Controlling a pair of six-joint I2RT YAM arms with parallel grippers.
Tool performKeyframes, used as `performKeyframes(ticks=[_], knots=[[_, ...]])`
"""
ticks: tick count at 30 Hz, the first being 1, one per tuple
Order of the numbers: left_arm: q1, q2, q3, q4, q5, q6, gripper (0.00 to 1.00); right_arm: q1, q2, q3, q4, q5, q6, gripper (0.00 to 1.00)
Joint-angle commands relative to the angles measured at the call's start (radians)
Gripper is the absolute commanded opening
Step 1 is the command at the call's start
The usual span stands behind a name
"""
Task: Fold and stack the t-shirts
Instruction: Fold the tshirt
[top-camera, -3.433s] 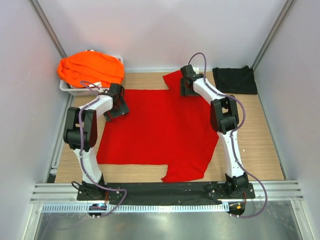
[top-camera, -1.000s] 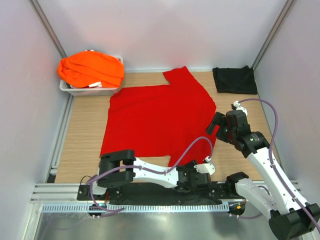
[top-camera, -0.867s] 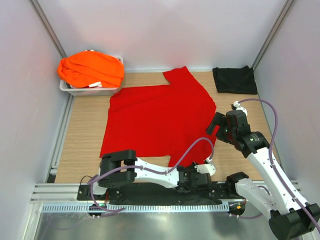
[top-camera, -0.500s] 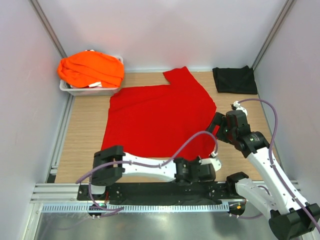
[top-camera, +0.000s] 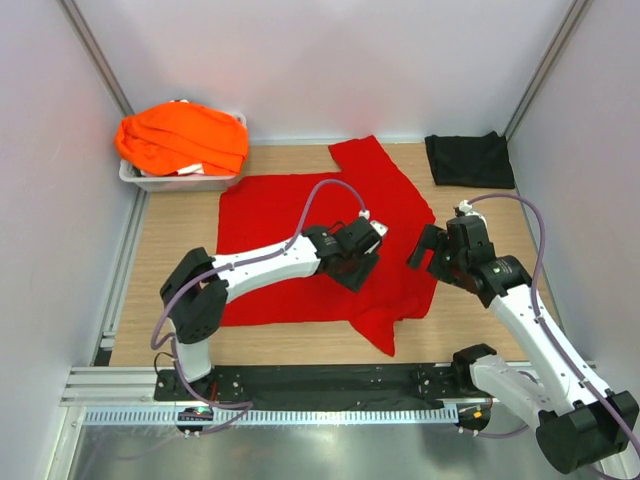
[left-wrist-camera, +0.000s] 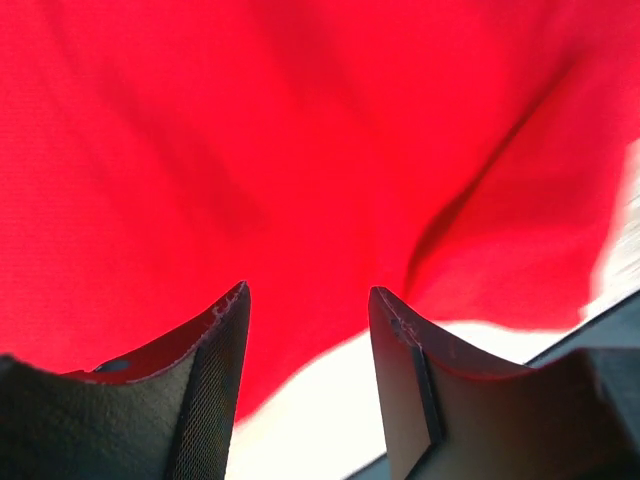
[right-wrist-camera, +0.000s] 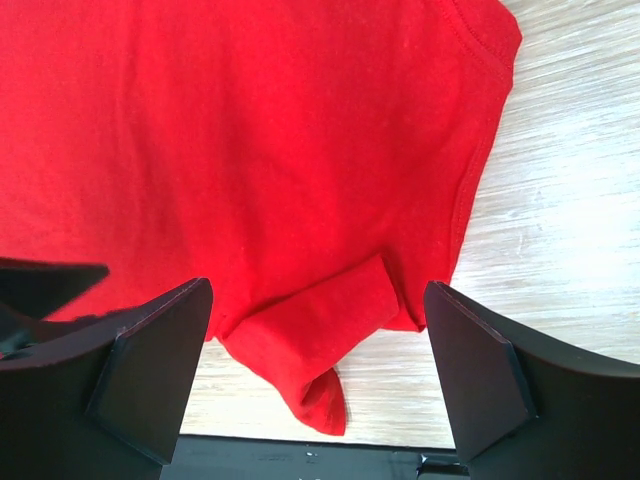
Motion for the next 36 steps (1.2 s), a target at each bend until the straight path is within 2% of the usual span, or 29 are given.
performKeyframes(ticks=[1, 5, 6, 8, 10, 12, 15, 16, 17, 18, 19, 21, 25, 36], knots=[[-0.029, -0.040, -0.049, -0.054, 0.076, -0.077, 0.51, 0.004, -0.019, 0.042, -0.007, -0.014, -0.002, 0.94], [-0.104, -0.164, -0.131, 0.024, 0.093, -0.108, 0.52, 0.006, -0.053, 0.036, -0.065, -0.007, 0.037, 0.94], [-0.161, -0.193, -0.146, 0.050, 0.075, -0.111, 0.54, 0.006, -0.062, 0.025, -0.075, -0.010, 0.044, 0.93], [-0.245, -0.200, -0.158, 0.063, 0.050, -0.132, 0.56, 0.022, -0.088, 0.005, -0.095, -0.031, 0.081, 0.87], [-0.282, -0.186, -0.166, 0.081, 0.046, -0.163, 0.56, 0.048, -0.119, -0.033, -0.115, -0.042, 0.115, 0.80], [-0.301, -0.177, -0.200, 0.124, 0.058, -0.189, 0.55, 0.131, -0.142, -0.082, -0.121, -0.030, 0.191, 0.77], [-0.301, -0.192, -0.265, 0.171, 0.067, -0.227, 0.51, 0.304, -0.179, -0.160, -0.125, 0.024, 0.324, 0.66], [-0.301, -0.218, -0.279, 0.181, 0.064, -0.232, 0.51, 0.346, -0.185, -0.182, -0.122, 0.035, 0.362, 0.59], [-0.301, -0.229, -0.290, 0.193, 0.064, -0.232, 0.51, 0.437, -0.193, -0.218, -0.121, 0.067, 0.392, 0.55], [-0.301, -0.243, -0.309, 0.198, 0.066, -0.230, 0.51, 0.476, -0.194, -0.235, -0.116, 0.084, 0.423, 0.52], [-0.301, -0.256, -0.313, 0.201, 0.072, -0.226, 0.51, 0.521, -0.194, -0.252, -0.107, 0.097, 0.479, 0.39], [-0.301, -0.267, -0.322, 0.199, 0.078, -0.215, 0.50, 0.604, -0.171, -0.292, -0.075, 0.124, 0.520, 0.33], [-0.301, -0.306, -0.347, 0.176, 0.044, -0.216, 0.49, 0.653, -0.090, -0.315, 0.005, 0.148, 0.543, 0.38], [-0.299, -0.589, -0.497, 0.050, -0.115, -0.253, 0.49, 0.654, 0.180, -0.217, 0.112, 0.269, 0.457, 0.36]])
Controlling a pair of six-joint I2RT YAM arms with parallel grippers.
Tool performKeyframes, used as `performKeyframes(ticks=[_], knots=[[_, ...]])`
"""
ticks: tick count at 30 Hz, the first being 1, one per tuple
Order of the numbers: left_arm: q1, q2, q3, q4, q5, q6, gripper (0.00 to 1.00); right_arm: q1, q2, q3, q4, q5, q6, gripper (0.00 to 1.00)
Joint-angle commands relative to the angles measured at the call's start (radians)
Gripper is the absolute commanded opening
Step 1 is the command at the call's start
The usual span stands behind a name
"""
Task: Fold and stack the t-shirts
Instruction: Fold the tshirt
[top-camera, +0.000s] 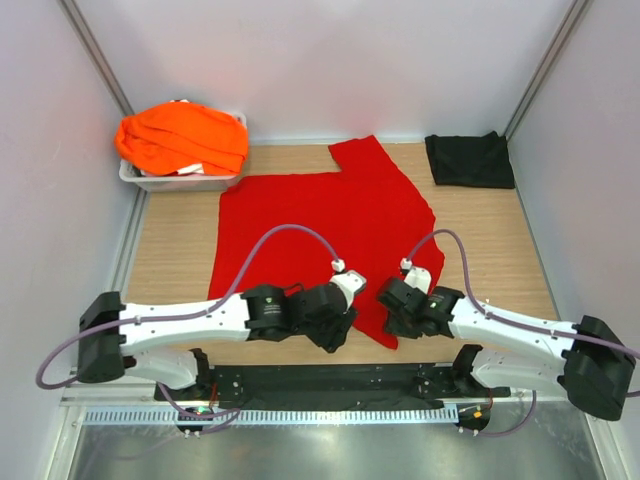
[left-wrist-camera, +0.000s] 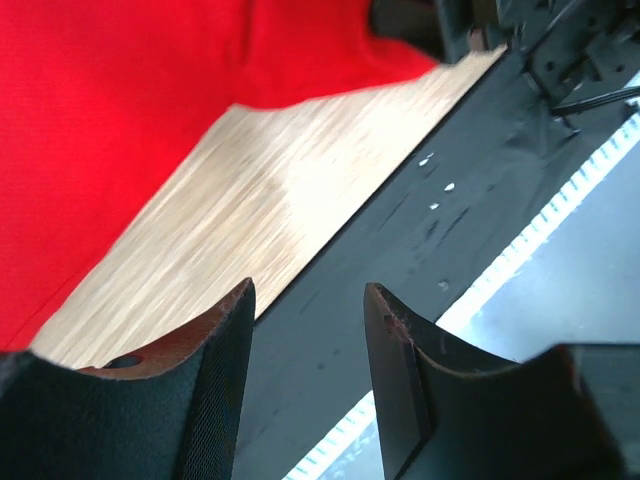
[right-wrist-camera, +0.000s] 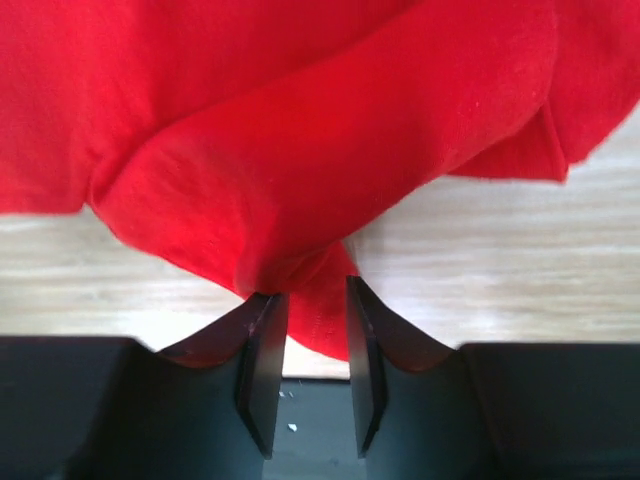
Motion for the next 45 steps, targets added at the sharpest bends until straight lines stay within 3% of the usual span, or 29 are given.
performKeyframes(ticks=[1, 6, 9, 17, 19, 22, 23, 26, 31, 35, 39, 45], knots=[[0.000, -0.107, -0.035, -0.059, -0.092, -0.024, 0.49, 0.007, 0.057, 0.076, 0.061, 0.101, -0.028, 0.34], [0.005, -0.243, -0.069, -0.145, -0.156, -0.034, 0.52, 0.006, 0.112, 0.182, 0.058, 0.141, -0.074, 0.11], [0.013, -0.328, -0.069, -0.198, -0.198, -0.034, 0.55, 0.006, 0.180, 0.272, 0.043, 0.154, -0.117, 0.05], [0.022, -0.527, -0.095, -0.273, -0.303, -0.054, 0.63, -0.042, 0.505, 0.486, 0.096, 0.116, -0.272, 0.05], [0.022, -0.549, -0.098, -0.274, -0.306, -0.057, 0.64, -0.073, 0.572, 0.535, 0.102, 0.105, -0.306, 0.08], [0.022, -0.572, -0.100, -0.284, -0.333, -0.066, 0.70, -0.086, 0.563, 0.588, 0.050, 0.174, -0.317, 0.46], [0.020, -0.578, -0.103, -0.282, -0.333, -0.066, 0.71, -0.088, 0.539, 0.590, 0.020, 0.197, -0.317, 0.68], [0.022, -0.573, -0.106, -0.273, -0.336, -0.063, 0.73, -0.091, 0.418, 0.578, -0.042, 0.272, -0.306, 0.85], [0.020, -0.538, -0.103, -0.270, -0.337, -0.063, 0.74, -0.091, 0.202, 0.477, -0.116, 0.290, -0.245, 0.86], [0.020, -0.526, -0.101, -0.270, -0.339, -0.063, 0.73, -0.091, 0.086, 0.362, -0.071, 0.184, -0.222, 0.76], [0.020, -0.546, -0.103, -0.271, -0.345, -0.063, 0.73, -0.062, 0.124, 0.287, -0.016, 0.089, -0.203, 0.68], [0.020, -0.576, -0.110, -0.271, -0.351, -0.072, 0.74, -0.024, 0.213, 0.242, 0.012, 0.093, -0.206, 0.62]])
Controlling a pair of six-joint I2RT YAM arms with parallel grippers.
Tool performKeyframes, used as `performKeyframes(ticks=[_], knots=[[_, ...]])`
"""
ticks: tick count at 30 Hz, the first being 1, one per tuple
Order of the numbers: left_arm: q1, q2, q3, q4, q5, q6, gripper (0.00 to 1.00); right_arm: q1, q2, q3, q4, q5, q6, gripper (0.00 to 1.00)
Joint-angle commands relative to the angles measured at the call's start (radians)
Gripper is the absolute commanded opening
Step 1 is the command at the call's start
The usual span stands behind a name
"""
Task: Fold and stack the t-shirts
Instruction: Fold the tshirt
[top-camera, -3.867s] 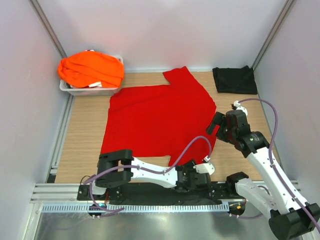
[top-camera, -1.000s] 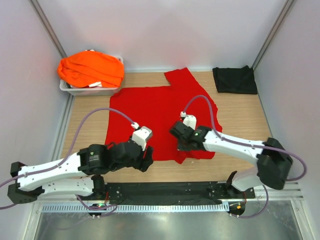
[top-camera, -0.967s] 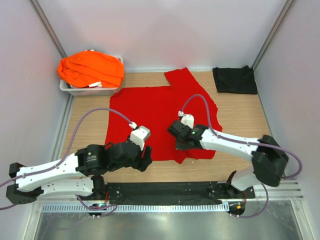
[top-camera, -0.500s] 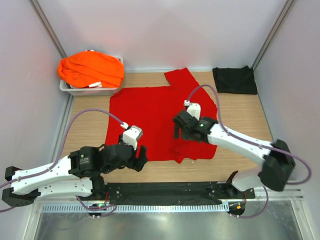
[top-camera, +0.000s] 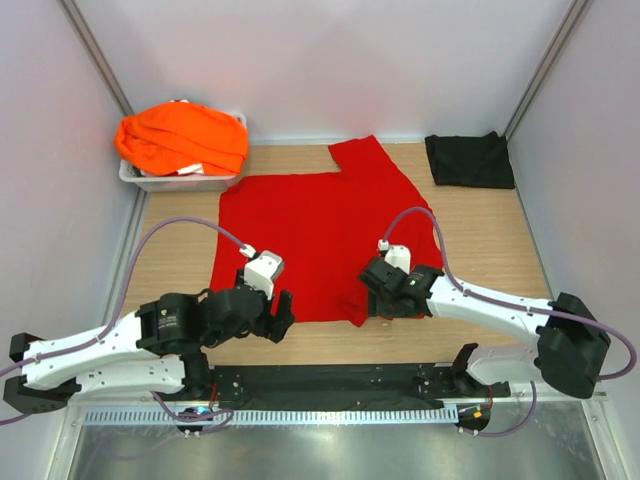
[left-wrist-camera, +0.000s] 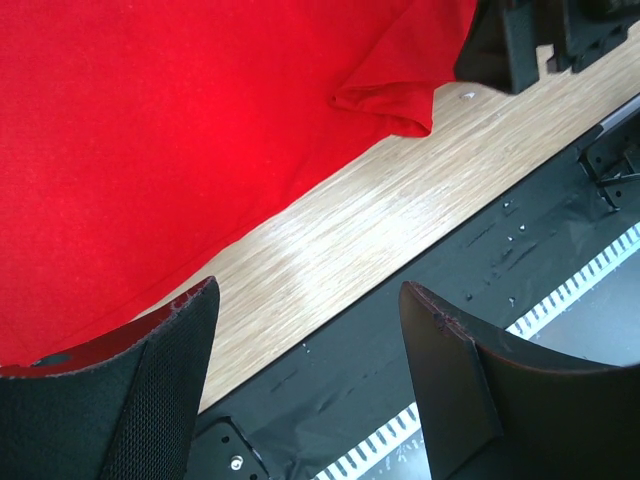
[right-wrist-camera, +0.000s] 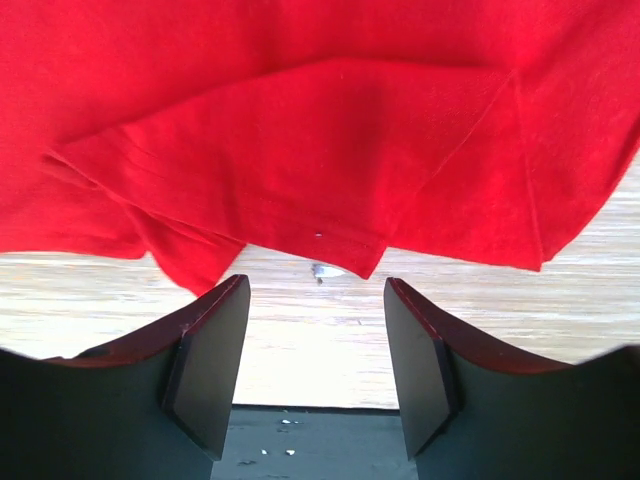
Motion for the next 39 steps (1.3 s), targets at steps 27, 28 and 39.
performKeyframes(ticks=[27, 28, 39], knots=[[0.000, -0.002, -0.002, -0.001, -0.053, -0.021, 0.74, 0.014, 0.229, 0.033, 0.111, 0.022, -0.079, 0.36], [0.000, -0.002, -0.002, 0.001, -0.053, -0.022, 0.74, 0.014, 0.230, 0.030, 0.114, 0.019, -0.079, 0.32], [0.000, 0.001, -0.003, -0.001, -0.058, -0.024, 0.74, 0.014, 0.235, 0.002, 0.142, 0.004, -0.082, 0.01]])
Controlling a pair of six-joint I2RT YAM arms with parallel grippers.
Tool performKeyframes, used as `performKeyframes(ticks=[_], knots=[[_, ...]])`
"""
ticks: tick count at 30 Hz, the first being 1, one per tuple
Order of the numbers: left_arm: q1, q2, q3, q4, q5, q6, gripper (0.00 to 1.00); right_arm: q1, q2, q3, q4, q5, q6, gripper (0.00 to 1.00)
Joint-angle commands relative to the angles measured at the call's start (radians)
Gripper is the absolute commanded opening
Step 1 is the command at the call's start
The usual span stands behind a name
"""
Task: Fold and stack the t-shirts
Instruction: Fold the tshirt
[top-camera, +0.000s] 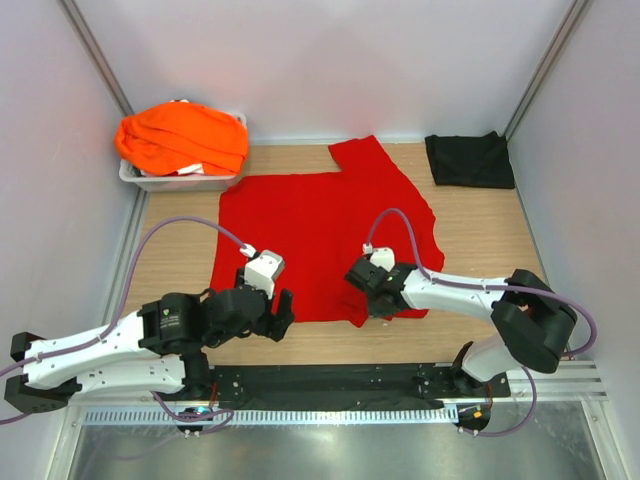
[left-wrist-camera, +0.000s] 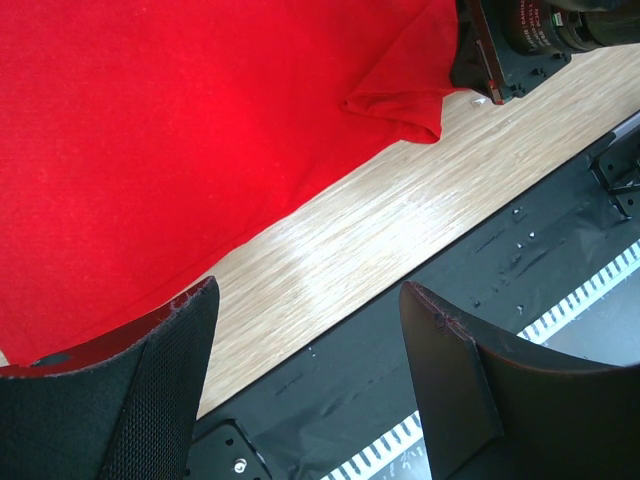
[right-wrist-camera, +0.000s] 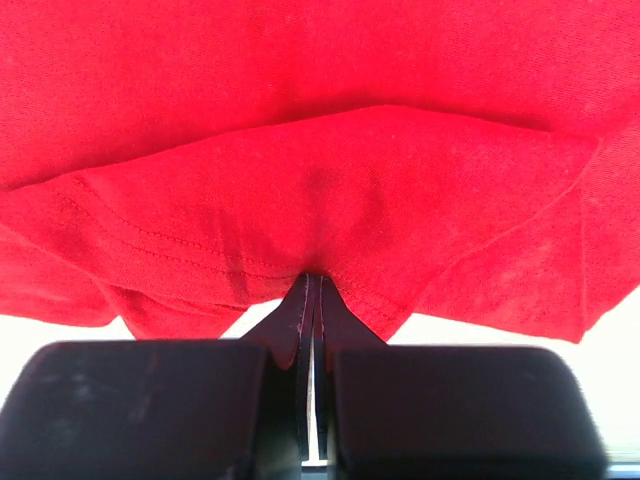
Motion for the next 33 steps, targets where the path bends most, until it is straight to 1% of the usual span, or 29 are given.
performKeyframes(ticks=[1, 4, 5, 6, 9, 12, 13, 16, 18, 23, 29, 33], knots=[[0.000, -0.001, -0.001, 0.000, -0.034, -0.019, 0.74, 0.006, 0.009, -0.010, 0.039, 0.000, 0.000, 0.01], [0.000, -0.002, -0.001, 0.000, -0.036, -0.021, 0.73, 0.006, 0.001, -0.009, 0.027, 0.000, 0.006, 0.03], [0.000, -0.002, -0.001, -0.002, -0.037, -0.021, 0.74, 0.006, -0.005, -0.004, 0.013, 0.006, 0.011, 0.08], [0.000, -0.001, -0.001, -0.002, -0.037, -0.021, 0.74, 0.007, -0.028, 0.005, -0.020, 0.026, 0.014, 0.19], [-0.001, -0.002, -0.001, -0.002, -0.037, -0.022, 0.74, 0.007, -0.095, 0.013, -0.091, 0.061, 0.044, 0.34], [0.000, -0.002, -0.001, 0.000, -0.039, -0.022, 0.73, 0.007, -0.167, -0.004, -0.129, 0.057, 0.083, 0.36], [-0.001, 0.001, -0.001, 0.000, -0.039, -0.022, 0.74, 0.007, -0.218, -0.012, -0.131, 0.046, 0.092, 0.36], [-0.001, 0.001, -0.001, 0.001, -0.039, -0.022, 0.74, 0.007, -0.296, -0.050, -0.126, 0.009, 0.129, 0.36], [-0.001, -0.001, -0.003, 0.003, -0.037, -0.022, 0.74, 0.007, -0.318, -0.073, -0.116, -0.003, 0.150, 0.36], [-0.001, 0.001, -0.001, 0.001, -0.034, -0.021, 0.73, 0.009, -0.291, -0.115, -0.073, -0.050, 0.176, 0.39], [-0.007, -0.018, -0.004, 0.001, -0.040, -0.025, 0.73, 0.003, -0.260, -0.145, -0.037, -0.025, 0.183, 0.46], [-0.008, -0.010, -0.003, 0.000, -0.042, -0.026, 0.74, -0.002, -0.231, -0.154, -0.002, -0.028, 0.175, 0.46]])
